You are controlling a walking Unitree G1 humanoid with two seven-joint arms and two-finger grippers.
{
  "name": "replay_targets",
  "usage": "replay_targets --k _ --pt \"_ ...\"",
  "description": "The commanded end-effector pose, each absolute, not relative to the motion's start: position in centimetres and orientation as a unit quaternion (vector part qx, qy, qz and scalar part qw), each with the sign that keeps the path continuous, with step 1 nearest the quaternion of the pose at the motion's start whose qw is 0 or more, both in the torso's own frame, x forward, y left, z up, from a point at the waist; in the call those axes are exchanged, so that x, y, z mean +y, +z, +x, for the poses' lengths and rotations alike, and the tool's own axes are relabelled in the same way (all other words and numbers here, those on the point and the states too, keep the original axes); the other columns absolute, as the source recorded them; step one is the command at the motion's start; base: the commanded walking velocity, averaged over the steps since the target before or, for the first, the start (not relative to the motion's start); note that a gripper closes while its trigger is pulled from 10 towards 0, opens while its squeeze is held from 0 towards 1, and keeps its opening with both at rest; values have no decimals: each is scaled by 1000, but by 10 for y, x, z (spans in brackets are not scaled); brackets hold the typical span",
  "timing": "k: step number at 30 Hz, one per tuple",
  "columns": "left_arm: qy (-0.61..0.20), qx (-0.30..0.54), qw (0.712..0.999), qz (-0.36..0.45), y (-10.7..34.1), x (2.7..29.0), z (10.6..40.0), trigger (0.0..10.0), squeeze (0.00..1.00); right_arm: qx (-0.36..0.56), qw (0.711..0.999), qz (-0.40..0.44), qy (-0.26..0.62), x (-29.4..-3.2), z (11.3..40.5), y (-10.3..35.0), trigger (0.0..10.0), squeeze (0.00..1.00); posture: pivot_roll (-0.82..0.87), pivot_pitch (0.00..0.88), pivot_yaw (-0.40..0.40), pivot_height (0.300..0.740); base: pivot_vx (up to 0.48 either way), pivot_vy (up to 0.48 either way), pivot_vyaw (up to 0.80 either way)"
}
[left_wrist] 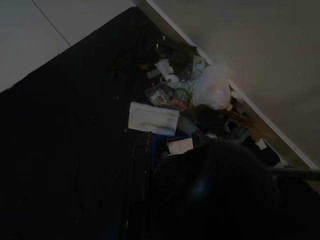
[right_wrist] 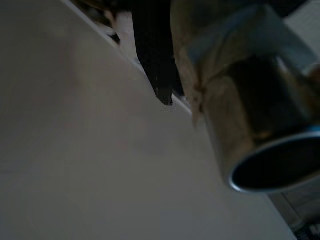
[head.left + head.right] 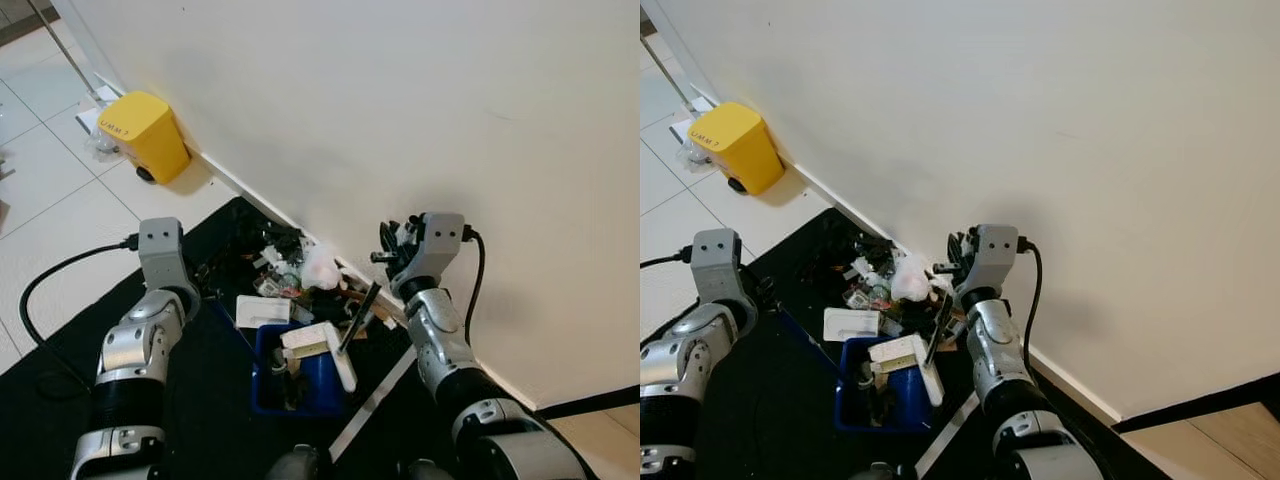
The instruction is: Sweep floor
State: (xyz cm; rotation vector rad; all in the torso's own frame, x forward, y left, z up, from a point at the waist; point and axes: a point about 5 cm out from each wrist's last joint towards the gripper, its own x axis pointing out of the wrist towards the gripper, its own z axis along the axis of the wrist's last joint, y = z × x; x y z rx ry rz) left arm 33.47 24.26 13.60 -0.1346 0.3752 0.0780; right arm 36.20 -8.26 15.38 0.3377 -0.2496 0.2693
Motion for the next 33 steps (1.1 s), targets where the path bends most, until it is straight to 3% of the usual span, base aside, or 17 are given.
replay_targets --k 1,5,8,13,14,21,29,33 --pt "23 236 968 -86 110 233 329 10000 0 -138 930 283 189 -31 347 168 10000 0 137 246 55 740 0 0 0" --pt "22 236 968 -88 110 231 330 10000 0 -162 923 294 190 -45 347 182 10000 0 124 238 54 740 0 0 0" --pt "19 236 967 -90 108 229 332 10000 0 -196 920 286 180 -70 346 200 10000 0 100 228 53 740 0 0 0" --pt "17 236 967 -91 107 228 334 10000 0 -218 931 247 159 -97 345 207 10000 0 94 224 53 740 0 0 0" --pt "16 237 967 -90 106 227 335 10000 0 -224 939 218 145 -115 342 209 10000 0 82 214 55 740 0 0 0" --pt "11 240 968 -79 103 226 333 10000 0 -216 956 165 115 -147 330 206 10000 0 64 200 61 740 0 0 0" --pt "4 235 970 -61 103 224 330 10000 0 -205 964 133 104 -157 322 203 10000 0 59 194 63 740 0 0 0" --pt "-6 133 989 -66 127 224 333 10000 0 -196 968 119 107 -157 318 199 10000 0 50 183 61 740 0 0 0"
